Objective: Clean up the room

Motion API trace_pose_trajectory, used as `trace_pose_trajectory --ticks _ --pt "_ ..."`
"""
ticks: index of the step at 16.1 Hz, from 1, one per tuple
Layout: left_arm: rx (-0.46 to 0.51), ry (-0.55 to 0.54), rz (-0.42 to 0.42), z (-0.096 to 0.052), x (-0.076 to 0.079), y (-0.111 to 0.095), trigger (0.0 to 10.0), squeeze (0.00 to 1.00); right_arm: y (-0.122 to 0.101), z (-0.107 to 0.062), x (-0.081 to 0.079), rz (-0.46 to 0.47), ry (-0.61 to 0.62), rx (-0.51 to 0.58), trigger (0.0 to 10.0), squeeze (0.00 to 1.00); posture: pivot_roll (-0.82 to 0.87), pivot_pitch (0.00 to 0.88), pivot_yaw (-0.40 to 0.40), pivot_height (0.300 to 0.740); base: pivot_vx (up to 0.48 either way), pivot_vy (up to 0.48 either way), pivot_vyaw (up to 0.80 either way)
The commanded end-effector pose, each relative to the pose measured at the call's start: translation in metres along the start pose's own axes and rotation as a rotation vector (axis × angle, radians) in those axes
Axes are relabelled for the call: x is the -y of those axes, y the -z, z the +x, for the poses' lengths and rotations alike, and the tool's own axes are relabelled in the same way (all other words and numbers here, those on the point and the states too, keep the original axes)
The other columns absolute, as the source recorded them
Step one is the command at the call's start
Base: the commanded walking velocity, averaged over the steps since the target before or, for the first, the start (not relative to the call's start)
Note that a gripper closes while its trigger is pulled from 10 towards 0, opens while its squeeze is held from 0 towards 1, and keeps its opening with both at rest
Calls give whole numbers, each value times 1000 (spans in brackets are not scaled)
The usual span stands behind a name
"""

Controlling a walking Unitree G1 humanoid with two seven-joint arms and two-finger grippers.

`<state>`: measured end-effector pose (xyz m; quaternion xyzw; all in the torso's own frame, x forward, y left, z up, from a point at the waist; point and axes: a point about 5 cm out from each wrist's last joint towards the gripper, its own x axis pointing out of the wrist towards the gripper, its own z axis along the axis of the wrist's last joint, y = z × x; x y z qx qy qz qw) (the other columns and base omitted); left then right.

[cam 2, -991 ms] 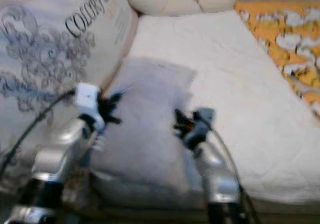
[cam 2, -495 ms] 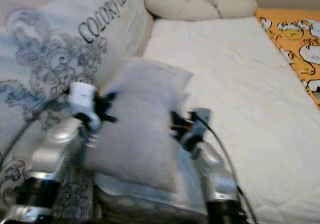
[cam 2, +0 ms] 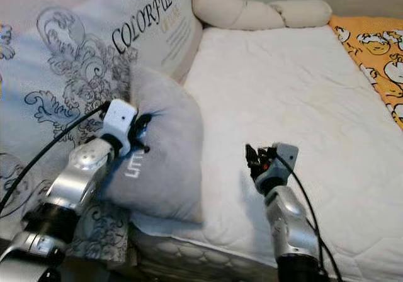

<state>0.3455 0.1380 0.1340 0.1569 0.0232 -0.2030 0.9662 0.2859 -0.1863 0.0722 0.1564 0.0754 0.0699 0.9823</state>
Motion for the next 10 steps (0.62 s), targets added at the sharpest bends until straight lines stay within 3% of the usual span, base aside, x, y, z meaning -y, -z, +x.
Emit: trace_pose_trajectory --ticks 1,2,4,6,7,10 --pt "58 -4 50 3 -7 -13 10000 0 -11 1 -9 7 -87 49 10000 1000 22 0 117 740 0 0 0" --pt "55 33 106 7 -8 -12 10000 0 -18 -2 -15 -8 -201 52 10000 1000 20 0 118 740 0 0 0" --pt "32 85 212 17 -17 -16 10000 0 -21 -11 -26 -130 -417 5 10000 1000 20 0 119 740 0 0 0" --pt "1 78 264 21 -29 -21 10000 0 -21 -16 -31 -159 -515 -35 10000 1000 20 0 121 740 0 0 0" --pt "-56 52 309 23 -45 -23 10000 0 -29 -24 -42 -144 -644 -46 10000 1000 18 0 128 740 0 0 0" --pt "-120 -6 340 22 -58 -17 10000 0 -33 -27 -47 -171 -701 -44 10000 1000 15 0 138 740 0 0 0"
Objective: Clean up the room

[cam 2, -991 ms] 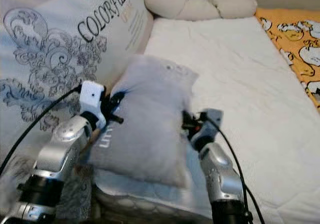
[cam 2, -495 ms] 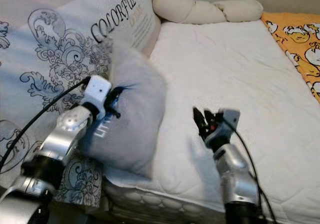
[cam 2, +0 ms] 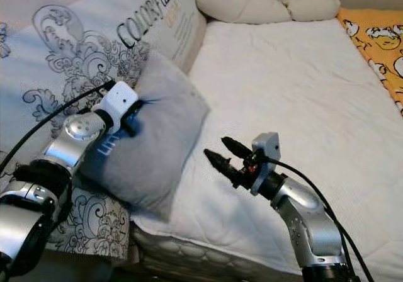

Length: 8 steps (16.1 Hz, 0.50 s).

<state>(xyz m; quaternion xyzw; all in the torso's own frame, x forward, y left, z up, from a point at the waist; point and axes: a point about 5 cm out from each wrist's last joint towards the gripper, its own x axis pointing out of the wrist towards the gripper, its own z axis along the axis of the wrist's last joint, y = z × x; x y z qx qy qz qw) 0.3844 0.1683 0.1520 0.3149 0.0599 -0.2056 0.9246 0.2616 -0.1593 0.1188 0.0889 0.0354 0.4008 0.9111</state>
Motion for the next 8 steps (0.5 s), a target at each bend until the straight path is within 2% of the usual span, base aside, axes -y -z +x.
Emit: trace_pose_trajectory --ticks 1,2,4,6,7,8 --pt "10 -81 21 -2 -18 -5 10000 0 -5 1 -3 -19 -31 4 10000 1000 18 0 136 740 0 0 0" --pt "38 -112 24 -3 -21 -7 10000 0 -7 2 -3 -35 -35 5 10000 1000 20 0 133 740 0 0 0" --pt "93 -83 35 -2 -15 -11 10000 0 -8 3 -3 -31 -38 2 10000 1000 22 0 132 740 0 0 0" --pt "106 -60 90 -1 -9 -11 10000 0 -5 3 -3 -45 -36 -19 10000 1000 23 0 133 740 0 0 0" --pt "135 -67 113 -1 -7 -13 10000 863 -2 3 -5 -17 -40 -25 10000 1000 22 0 133 740 0 0 0" --pt "148 -74 110 -1 -6 -15 10000 863 -2 2 -6 -1 -44 -18 10000 1000 22 0 132 740 0 0 0"
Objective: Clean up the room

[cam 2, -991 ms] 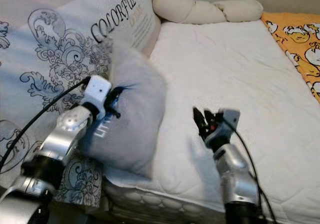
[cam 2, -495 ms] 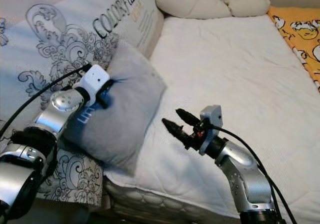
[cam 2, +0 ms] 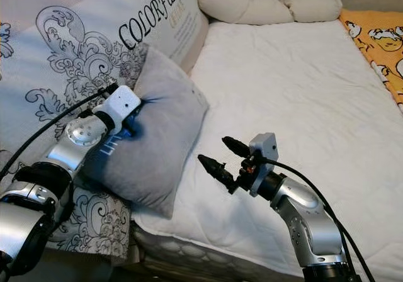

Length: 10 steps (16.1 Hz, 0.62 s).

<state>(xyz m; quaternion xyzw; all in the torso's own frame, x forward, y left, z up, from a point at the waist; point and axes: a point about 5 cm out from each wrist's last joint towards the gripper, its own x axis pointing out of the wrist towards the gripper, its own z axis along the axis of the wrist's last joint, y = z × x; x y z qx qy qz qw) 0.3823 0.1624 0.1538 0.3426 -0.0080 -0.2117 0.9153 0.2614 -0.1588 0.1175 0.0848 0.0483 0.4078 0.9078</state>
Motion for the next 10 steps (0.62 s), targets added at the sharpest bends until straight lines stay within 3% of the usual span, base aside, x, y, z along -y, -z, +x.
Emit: trace_pose_trajectory --ticks 1,5,7,8,9,10 --pt "54 -40 5 1 -10 -11 10000 1000 -2 2 -6 6 -25 7 10000 1000 26 0 130 740 0 0 0" --pt "196 -85 -99 -6 -6 -18 10000 1000 1 4 -3 67 50 28 10000 1000 11 0 146 740 0 0 0" --pt "258 -44 -188 -10 -1 -23 10000 1000 1 3 -2 112 91 49 10000 1000 -5 0 159 740 0 0 0" --pt "292 -33 -263 -12 2 -26 10000 1000 -3 4 2 123 144 75 10000 1000 -13 0 164 740 0 0 0" --pt "297 -10 -417 -21 13 -28 10000 1000 -15 5 6 62 220 160 10000 1000 -3 0 142 740 0 0 0" --pt "300 -4 -462 -26 19 -29 10000 1000 -20 5 8 28 256 194 10000 1000 1 0 131 740 0 0 0"
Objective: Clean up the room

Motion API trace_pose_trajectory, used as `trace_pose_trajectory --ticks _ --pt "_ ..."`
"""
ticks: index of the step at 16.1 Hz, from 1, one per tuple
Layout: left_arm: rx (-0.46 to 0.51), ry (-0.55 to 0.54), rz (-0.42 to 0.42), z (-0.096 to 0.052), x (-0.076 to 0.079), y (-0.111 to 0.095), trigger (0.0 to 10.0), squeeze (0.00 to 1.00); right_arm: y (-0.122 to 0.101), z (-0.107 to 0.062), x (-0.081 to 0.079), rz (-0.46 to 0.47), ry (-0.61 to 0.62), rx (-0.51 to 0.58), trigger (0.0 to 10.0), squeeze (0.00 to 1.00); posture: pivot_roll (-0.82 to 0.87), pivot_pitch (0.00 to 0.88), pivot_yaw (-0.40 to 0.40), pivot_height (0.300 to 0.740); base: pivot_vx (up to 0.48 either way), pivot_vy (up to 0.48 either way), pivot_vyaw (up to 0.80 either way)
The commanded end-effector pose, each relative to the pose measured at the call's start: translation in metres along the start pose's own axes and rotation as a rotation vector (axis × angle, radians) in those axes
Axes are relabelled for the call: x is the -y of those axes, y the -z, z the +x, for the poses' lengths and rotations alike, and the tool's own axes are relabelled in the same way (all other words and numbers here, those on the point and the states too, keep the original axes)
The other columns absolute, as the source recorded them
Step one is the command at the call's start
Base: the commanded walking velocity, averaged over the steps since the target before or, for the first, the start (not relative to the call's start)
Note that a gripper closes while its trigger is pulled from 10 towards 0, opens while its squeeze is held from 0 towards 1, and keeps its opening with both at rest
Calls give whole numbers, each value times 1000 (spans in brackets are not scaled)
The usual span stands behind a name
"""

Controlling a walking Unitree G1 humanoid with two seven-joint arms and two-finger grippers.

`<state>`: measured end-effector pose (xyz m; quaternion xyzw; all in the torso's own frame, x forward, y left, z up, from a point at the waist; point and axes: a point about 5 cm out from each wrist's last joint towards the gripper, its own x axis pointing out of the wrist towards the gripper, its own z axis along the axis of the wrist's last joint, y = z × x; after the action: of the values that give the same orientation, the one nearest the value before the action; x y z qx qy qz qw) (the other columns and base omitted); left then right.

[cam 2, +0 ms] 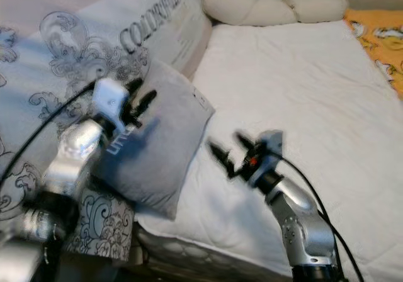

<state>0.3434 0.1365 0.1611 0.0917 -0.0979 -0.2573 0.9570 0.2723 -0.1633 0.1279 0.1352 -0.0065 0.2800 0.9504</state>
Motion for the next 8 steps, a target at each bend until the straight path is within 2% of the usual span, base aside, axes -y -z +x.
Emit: trace_pose_trajectory --ticks 1,3,4,7,8 --pt "11 -13 -29 -9 1 -3 10000 1000 -8 2 1 -45 74 68 10000 1000 12 0 106 740 0 0 0" --pt "31 -40 -45 -18 7 -3 10000 1000 -2 1 6 -62 197 57 10000 1000 19 0 93 740 0 0 0" --pt "31 -67 -64 -27 11 0 10000 953 2 0 4 -56 241 55 10000 1000 12 0 87 740 0 0 0" --pt "2 -96 -87 -40 21 -4 10000 945 7 -2 -2 -60 301 69 10000 1000 4 0 69 740 0 0 0" --pt "-1 -105 -89 -41 21 -3 10000 941 9 -2 -2 -70 319 59 10000 1000 -2 0 70 740 0 -266 0"
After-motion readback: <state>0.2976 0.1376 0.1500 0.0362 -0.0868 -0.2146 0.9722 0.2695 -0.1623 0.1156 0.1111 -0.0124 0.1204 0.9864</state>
